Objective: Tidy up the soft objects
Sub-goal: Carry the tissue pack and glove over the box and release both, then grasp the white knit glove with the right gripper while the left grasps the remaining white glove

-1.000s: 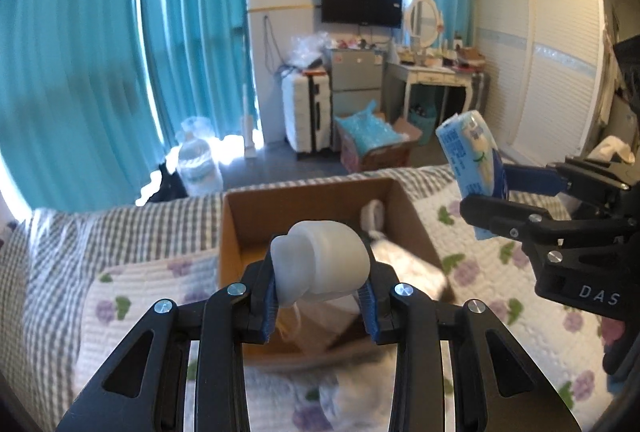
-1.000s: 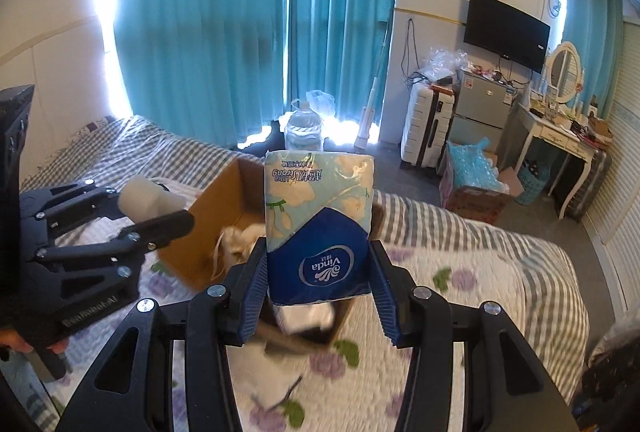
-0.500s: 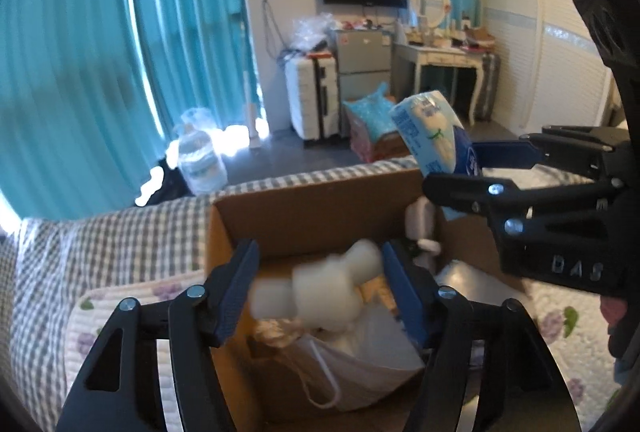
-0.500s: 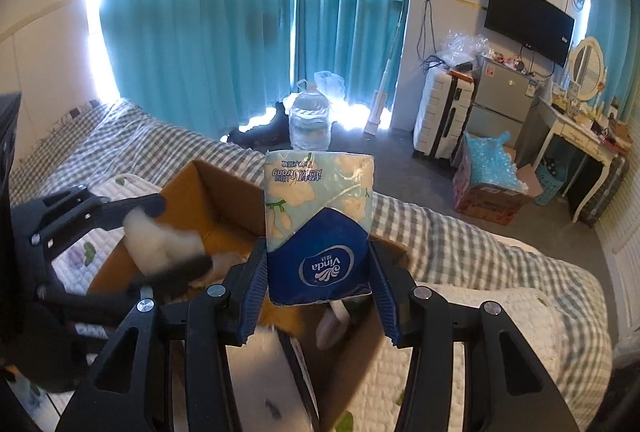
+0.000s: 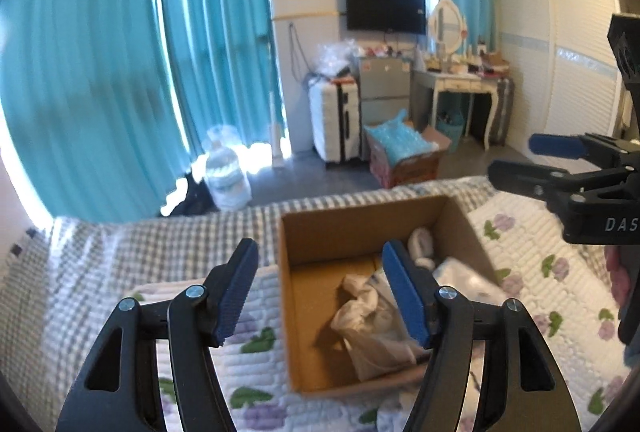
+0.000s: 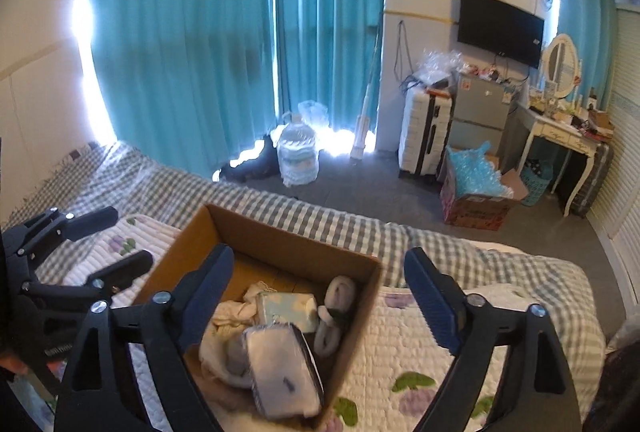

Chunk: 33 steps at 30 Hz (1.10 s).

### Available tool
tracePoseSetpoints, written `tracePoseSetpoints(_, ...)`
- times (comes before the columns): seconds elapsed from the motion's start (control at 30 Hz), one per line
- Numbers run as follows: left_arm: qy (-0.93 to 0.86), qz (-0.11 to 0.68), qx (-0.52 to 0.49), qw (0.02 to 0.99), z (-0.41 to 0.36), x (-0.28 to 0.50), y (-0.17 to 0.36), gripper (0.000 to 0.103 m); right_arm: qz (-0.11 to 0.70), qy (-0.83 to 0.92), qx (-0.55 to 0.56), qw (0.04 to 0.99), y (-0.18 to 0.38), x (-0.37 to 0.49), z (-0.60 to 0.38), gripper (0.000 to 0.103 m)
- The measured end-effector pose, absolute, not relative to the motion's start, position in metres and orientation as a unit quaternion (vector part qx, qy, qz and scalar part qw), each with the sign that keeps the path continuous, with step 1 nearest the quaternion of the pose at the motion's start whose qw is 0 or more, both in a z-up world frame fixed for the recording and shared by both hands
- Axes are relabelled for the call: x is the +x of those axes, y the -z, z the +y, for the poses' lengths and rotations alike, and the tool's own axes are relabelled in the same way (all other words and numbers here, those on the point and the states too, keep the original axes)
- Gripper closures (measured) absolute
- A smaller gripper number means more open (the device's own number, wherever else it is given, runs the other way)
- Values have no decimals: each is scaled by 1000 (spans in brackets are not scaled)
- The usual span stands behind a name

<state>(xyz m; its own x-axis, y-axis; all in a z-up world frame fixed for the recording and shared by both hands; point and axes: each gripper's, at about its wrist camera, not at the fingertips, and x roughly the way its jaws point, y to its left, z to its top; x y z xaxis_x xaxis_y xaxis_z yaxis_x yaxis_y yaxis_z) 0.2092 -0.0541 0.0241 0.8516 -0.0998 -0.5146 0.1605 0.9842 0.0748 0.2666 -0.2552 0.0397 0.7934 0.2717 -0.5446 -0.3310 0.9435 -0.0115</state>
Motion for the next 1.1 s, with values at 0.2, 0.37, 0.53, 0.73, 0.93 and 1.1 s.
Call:
tracePoseSetpoints(0.2,63,210,61,974,-53,143,-68,5,246,-146,-64,956,-89,195,-268,0)
tracePoseSetpoints(0.37,51,201,71,976,-50,102,-69,0,234,-147,-83,957,-105,135,-271,0)
tracePoseSetpoints(0.53,40,223,59,972,-43,82,-33,0,252,-155,-92,951,-77,103,-266,0)
tracePoseSetpoints(0.73,23,278,9,960,-29,96,42,0,307,-161,-77,935,4,106,-257,0)
tracePoseSetpoints(0.93,-6,323,8,946,-23,122,105,0,360,-167,-74,915,80,135,-234,0)
tracePoseSetpoints(1.1,-29,352,-13,935,-5,125,131,0,380,-177,-82,904,118,156,-219,0)
